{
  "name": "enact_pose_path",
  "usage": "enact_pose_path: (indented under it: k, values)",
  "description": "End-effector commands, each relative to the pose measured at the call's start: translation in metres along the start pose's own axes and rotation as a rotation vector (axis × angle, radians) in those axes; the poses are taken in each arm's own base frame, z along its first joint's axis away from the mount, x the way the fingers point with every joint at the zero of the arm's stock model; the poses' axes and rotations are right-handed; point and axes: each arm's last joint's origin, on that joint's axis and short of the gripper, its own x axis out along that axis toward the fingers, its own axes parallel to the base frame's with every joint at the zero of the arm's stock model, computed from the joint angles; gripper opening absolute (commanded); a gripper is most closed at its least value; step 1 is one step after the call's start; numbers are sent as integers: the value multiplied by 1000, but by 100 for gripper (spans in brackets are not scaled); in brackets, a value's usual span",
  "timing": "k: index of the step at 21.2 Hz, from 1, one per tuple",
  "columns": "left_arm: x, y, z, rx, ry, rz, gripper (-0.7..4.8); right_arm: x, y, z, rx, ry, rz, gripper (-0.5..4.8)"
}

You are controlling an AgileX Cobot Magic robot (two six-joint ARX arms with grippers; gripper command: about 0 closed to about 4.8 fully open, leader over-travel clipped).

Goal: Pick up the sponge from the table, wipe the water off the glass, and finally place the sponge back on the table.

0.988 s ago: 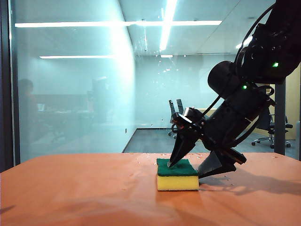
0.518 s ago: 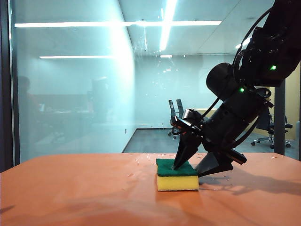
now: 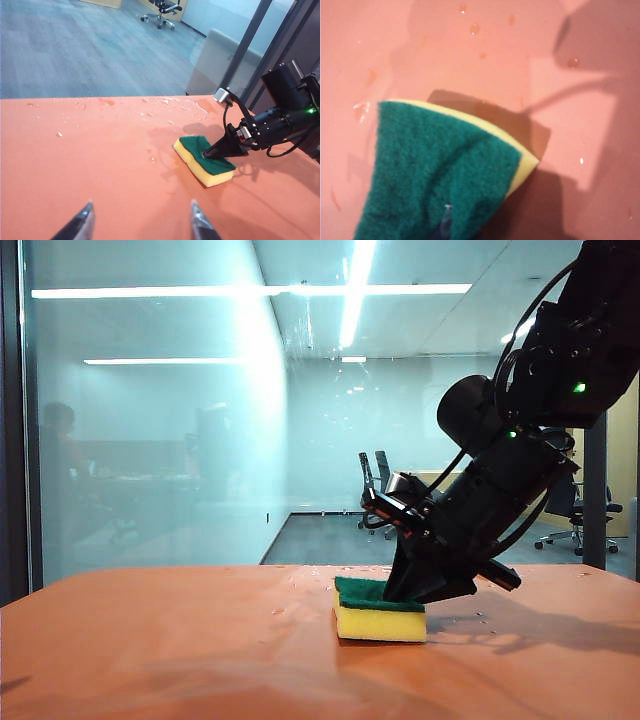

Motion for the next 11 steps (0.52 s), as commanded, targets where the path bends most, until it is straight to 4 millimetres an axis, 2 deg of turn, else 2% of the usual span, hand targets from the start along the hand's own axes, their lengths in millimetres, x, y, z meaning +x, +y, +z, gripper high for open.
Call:
enact_pose_path:
  k: [1, 7, 11]
  values:
    - [0, -1, 2, 5, -10, -3, 243, 1, -1, -1, -3, 5, -14, -2]
    - [0, -1, 2, 5, -10, -3, 243, -4, 3, 2, -14, -16, -7, -2]
    - [0, -1, 2, 5, -10, -3, 243, -17, 10, 9, -50, -59, 5, -2]
